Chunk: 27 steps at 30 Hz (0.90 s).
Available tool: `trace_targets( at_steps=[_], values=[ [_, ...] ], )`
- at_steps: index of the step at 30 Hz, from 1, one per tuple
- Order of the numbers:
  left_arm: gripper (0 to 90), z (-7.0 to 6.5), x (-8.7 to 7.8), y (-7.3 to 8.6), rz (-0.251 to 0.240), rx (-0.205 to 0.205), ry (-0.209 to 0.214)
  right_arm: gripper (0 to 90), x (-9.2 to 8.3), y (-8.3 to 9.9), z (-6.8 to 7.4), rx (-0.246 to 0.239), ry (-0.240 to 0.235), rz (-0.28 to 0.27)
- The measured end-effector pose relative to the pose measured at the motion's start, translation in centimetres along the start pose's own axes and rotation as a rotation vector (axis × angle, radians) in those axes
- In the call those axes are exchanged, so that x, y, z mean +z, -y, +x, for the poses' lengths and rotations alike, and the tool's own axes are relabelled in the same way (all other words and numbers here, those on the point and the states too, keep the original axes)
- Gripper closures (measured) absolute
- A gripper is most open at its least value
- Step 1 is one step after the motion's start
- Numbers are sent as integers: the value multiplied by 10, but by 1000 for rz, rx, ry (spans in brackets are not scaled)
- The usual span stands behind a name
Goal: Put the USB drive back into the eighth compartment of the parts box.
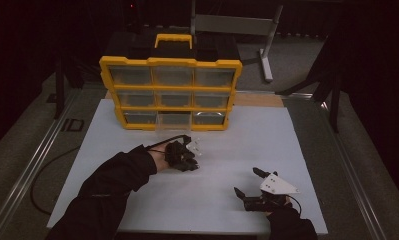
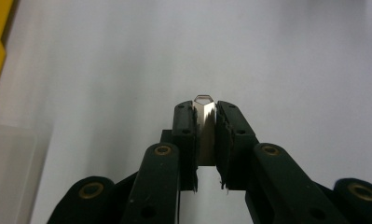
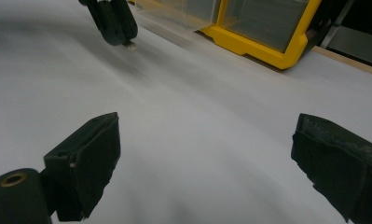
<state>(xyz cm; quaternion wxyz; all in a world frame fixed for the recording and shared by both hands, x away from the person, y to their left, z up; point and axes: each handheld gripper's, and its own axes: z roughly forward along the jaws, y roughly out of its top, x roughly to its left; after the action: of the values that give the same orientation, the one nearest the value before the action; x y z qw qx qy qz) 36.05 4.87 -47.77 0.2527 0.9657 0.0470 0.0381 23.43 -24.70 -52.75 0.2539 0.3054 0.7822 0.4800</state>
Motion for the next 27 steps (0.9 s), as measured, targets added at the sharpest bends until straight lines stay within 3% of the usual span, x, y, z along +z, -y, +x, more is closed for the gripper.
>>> trace_targets(
  at_steps=[27],
  values=[
    [799, 9, -38, 0, -36, -28, -36, 84, 1, 0, 0, -1, -2, -2]
  ],
)
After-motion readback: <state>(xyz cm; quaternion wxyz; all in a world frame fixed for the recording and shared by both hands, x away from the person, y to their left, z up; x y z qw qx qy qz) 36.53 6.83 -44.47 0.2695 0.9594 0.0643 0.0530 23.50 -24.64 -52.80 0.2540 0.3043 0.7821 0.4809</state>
